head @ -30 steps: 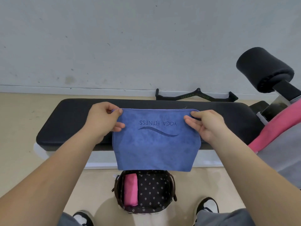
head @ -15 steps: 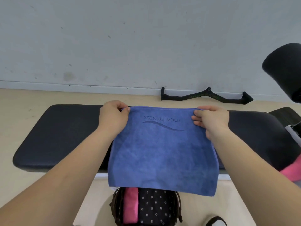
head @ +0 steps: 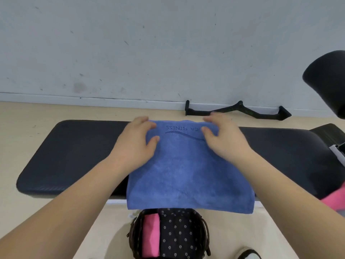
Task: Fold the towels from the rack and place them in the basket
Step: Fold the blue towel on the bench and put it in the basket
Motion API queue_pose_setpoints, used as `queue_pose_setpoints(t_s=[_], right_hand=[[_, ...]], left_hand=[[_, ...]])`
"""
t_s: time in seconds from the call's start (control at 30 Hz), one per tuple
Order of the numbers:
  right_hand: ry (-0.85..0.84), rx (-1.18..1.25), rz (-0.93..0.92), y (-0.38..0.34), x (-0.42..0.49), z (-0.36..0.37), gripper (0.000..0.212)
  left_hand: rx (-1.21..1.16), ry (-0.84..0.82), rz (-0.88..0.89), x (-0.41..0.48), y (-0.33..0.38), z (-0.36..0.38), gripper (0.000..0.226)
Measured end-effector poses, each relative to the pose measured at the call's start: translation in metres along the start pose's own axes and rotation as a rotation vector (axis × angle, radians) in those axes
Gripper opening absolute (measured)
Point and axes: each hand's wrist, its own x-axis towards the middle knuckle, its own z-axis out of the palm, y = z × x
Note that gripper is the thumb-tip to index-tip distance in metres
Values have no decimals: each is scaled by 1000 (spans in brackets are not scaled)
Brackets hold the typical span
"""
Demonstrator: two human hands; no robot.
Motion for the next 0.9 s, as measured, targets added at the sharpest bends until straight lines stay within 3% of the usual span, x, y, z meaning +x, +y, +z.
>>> queue_pose_setpoints(t_s=[0.1, 0.17, 0.3, 0.43, 0.53, 0.63, 0.7, 0.77, 0.9], right_hand=[[-312, -327, -44, -17, -37, 22, 64], [-420, -448, -46, -16, -60, 39, 74], [-257, -311, -83, -14, -74, 39, 70], [-211, -385, -200, -29, -89, 23, 42], [-229, -576, -156, -49, -113, 19, 33], [-240, -691, -153, -64, -132, 15, 32], [-295, -687, -152, -64, -142, 15, 38], [-334, -707, -189, -60, -147, 16, 52], [-300, -747, -268, -46, -149, 23, 61]], left_hand=[[159, -245, 101, -31, 5, 8, 67], [342, -361, 132, -45, 3, 19, 88], [422, -295, 138, -55, 7, 23, 66], [321, -167, 391, -90, 25, 25, 64], [400, -234, 288, -116, 41, 40, 86], [647, -236, 244, -125, 42, 54, 110], [683, -252, 242, -124, 42, 54, 103], [598, -234, 258, -124, 43, 51, 78], [385, -63, 366, -127, 47, 39, 40]])
